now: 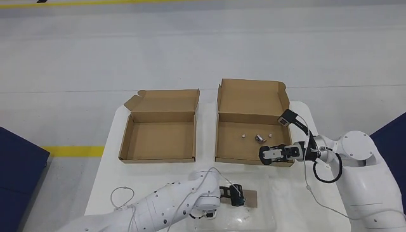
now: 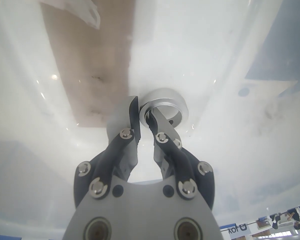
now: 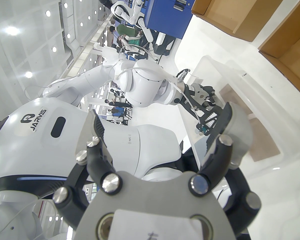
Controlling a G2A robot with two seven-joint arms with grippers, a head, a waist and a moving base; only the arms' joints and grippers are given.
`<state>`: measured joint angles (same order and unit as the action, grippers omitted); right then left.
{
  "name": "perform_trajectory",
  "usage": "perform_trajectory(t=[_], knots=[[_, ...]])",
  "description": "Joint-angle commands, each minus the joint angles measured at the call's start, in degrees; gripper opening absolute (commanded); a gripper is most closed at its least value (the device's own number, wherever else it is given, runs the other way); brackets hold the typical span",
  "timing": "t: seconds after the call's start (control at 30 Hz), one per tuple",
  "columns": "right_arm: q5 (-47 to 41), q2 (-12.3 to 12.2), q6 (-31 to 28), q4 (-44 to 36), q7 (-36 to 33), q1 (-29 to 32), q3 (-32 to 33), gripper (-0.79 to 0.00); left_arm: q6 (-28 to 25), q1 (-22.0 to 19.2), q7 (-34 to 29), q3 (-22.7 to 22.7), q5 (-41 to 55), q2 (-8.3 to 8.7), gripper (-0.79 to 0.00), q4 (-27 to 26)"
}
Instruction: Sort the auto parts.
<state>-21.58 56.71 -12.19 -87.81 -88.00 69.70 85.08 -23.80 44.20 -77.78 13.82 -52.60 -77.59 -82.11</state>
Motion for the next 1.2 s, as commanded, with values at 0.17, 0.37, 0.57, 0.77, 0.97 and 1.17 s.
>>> perform_trajectory(t=[0.17,0.37,0.57,0.77,0.97,1.17], knots=[[0.0,0.0,0.0,0.0,0.0,0.0,0.0,0.0,-0.6,0.0,-1.3,2.1,0.7,0.94,-0.785,-3.3],[0.0,0.0,0.0,0.0,0.0,0.0,0.0,0.0,1.2,-1.4,-3.9,3.8,1.7,3.04,-0.785,-10.6],[0.0,0.0,0.0,0.0,0.0,0.0,0.0,0.0,2.9,-4.5,-5.6,4.2,3.5,5.13,-0.785,-17.2],[0.0,0.0,0.0,0.0,0.0,0.0,0.0,0.0,3.2,-4.0,-4.4,4.3,3.5,5.17,-0.785,-16.7],[0.0,0.0,0.0,0.0,0.0,0.0,0.0,0.0,3.7,-0.1,4.4,12.9,2.1,8.75,-0.785,-16.6],[0.0,0.0,0.0,0.0,0.0,0.0,0.0,0.0,-1.6,10.1,14.9,26.6,1.4,14.55,-0.785,-22.2]])
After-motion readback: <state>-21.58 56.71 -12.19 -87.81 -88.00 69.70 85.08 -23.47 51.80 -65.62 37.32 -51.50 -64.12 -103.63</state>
